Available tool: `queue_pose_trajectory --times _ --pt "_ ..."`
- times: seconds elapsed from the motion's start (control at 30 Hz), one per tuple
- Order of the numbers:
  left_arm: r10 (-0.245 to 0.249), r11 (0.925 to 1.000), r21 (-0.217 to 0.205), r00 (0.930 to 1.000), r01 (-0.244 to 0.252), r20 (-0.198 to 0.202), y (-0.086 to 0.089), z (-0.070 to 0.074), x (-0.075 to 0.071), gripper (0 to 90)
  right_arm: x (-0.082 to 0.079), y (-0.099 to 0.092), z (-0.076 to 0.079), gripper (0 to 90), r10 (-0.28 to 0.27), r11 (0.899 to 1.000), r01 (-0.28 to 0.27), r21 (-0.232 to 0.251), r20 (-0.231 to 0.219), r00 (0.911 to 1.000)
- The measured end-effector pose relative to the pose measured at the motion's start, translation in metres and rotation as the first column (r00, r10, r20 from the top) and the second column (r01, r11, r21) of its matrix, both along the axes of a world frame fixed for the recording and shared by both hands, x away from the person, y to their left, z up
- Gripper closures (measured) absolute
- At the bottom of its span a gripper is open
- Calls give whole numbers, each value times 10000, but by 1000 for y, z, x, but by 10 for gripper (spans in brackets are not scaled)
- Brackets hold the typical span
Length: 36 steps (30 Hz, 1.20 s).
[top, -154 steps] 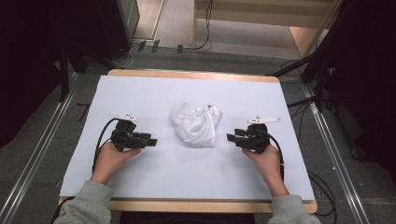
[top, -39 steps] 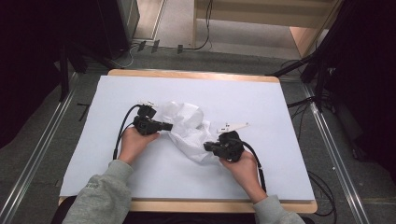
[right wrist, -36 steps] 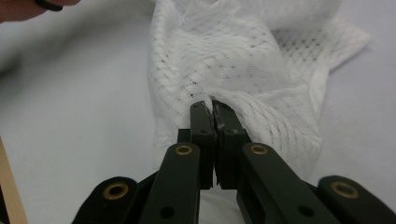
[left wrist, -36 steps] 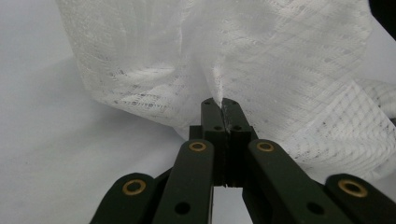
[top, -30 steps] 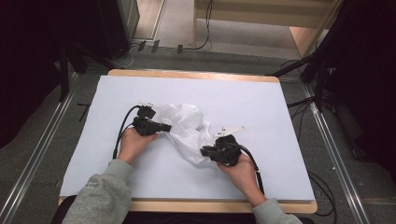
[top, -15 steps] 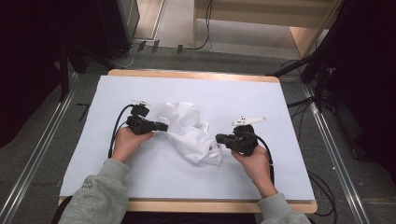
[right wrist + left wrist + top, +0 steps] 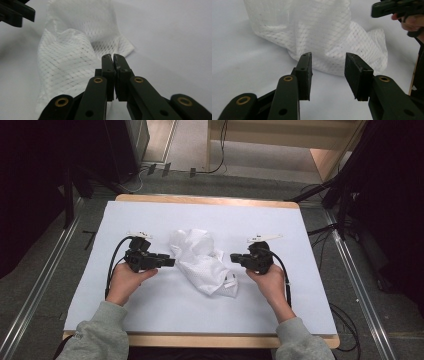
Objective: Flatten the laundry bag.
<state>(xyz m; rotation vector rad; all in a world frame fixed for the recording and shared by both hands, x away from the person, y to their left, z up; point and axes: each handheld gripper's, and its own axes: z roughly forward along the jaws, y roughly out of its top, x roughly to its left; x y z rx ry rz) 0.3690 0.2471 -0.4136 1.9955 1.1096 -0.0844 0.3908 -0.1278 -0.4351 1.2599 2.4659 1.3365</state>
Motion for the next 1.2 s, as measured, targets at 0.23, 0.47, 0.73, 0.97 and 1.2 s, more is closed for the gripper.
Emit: queue_pose_trajectory --times 0.23,0.47,0.73,0.97,1.2 --pt "75 10000 -3 9999 -75 -94 4 -1 -9 581 21 28 -16 900 917 9914 -926 -920 -140 9957" --pt "86 10000 36 10000 -86 9 4 1 -15 571 27 41 -23 900 1590 9834 -1630 -798 -544 9858" --pt "39 10000 33 9999 -40 122 -1 5 -16 536 6 57 -16 900 2261 9729 -2285 -352 -611 9722" --pt "-313 9993 199 9986 305 430 -13 10 -16 496 -18 70 -16 900 2749 9596 -2777 -461 -584 9597" --pt "-420 9987 333 9961 396 772 -24 11 -15 422 -31 85 -17 900 2919 9554 -2936 -318 -492 9552"
